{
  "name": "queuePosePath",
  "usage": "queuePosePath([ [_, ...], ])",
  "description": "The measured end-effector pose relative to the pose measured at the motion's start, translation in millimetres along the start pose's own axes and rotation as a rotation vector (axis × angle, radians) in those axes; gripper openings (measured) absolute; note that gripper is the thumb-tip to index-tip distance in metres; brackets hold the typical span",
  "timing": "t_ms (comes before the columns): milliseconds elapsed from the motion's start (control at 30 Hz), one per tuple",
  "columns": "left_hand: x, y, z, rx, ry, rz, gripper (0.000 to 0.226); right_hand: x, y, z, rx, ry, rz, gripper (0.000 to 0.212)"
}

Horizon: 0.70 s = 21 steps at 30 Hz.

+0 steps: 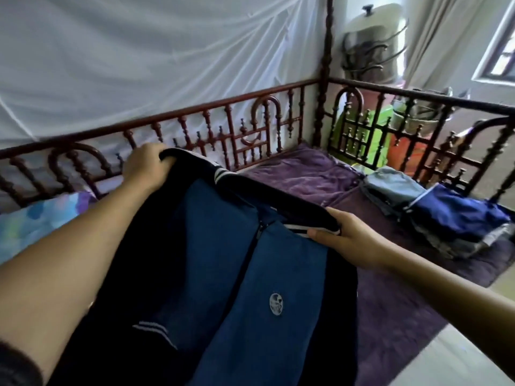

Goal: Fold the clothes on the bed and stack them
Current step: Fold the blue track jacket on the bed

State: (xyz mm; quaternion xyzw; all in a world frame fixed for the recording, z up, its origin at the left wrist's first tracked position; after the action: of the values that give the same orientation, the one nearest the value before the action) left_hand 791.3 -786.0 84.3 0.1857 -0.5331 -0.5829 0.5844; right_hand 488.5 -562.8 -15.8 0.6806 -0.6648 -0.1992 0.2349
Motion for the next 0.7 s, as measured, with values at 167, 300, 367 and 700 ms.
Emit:
queuePosePath([
  [167,33,-181,80,-0.065,0.007,-0.276,0.018,5,45,181,-0.091,-0.33,0.09,0.019],
  [300,62,-311,154,-0.09,-0.035,-0.402,0.012,13,97,321,-0.081,-0.54,0.168,0.023],
  [367,80,-373,191,-0.097,-0.025,-0.446,0.012,19,128,383,-0.076,-0.621,0.201,0.026],
  [700,118,-637,326,-0.248,0.092,-0.62,0.02,33,234,645,-0.122,-1.007,0.213,0.031],
])
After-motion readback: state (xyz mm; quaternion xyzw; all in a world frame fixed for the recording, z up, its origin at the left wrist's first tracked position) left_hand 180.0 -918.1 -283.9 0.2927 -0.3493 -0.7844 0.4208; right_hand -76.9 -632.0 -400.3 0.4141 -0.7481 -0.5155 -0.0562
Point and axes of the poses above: each hand's wrist, its own x-axis towards the middle knuckle, its own y-axis out of the back of the hand, z = x × y, the point moved 9 cm from there along x, towards the middle knuckle, and after that the axes turned 6 degrees about -z, right-handed, at the moved point
